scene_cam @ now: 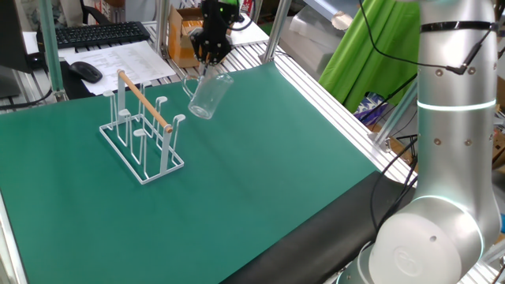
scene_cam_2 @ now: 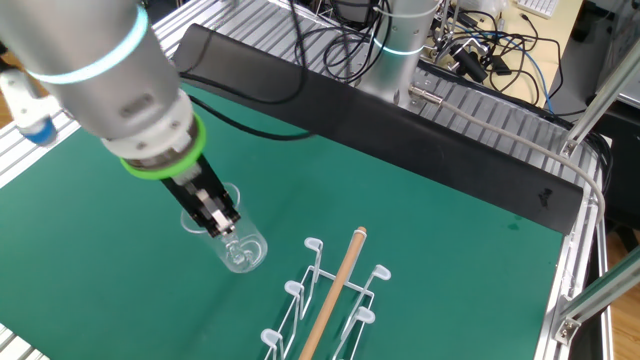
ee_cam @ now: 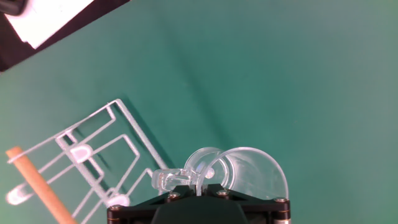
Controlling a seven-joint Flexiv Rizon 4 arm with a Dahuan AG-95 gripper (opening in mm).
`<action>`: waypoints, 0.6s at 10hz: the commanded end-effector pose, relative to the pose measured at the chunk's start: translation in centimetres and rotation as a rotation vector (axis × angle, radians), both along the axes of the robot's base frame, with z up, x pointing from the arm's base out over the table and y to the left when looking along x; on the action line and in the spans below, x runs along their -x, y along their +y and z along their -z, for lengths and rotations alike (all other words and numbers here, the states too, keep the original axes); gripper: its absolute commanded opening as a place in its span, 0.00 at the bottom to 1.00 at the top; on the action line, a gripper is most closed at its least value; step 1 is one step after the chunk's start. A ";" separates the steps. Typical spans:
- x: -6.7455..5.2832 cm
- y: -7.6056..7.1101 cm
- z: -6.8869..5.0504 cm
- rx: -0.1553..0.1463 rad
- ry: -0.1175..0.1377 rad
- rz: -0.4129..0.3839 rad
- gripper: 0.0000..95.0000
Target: Put the cup on the cup rack
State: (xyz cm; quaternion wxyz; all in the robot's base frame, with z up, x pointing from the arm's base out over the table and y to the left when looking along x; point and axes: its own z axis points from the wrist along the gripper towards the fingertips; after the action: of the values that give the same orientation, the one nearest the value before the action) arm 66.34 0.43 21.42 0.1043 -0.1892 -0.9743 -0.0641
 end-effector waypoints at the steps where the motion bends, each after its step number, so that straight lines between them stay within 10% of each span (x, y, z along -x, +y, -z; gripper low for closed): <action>1: 0.1 0.1 0.7 0.042 -0.007 -0.032 0.00; 6: 0.2 -0.7 2.4 0.051 -0.016 -0.061 0.00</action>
State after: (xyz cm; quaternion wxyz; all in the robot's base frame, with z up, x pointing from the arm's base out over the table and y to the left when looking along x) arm 66.01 -0.53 18.87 0.0919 -0.1601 -0.9821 -0.0378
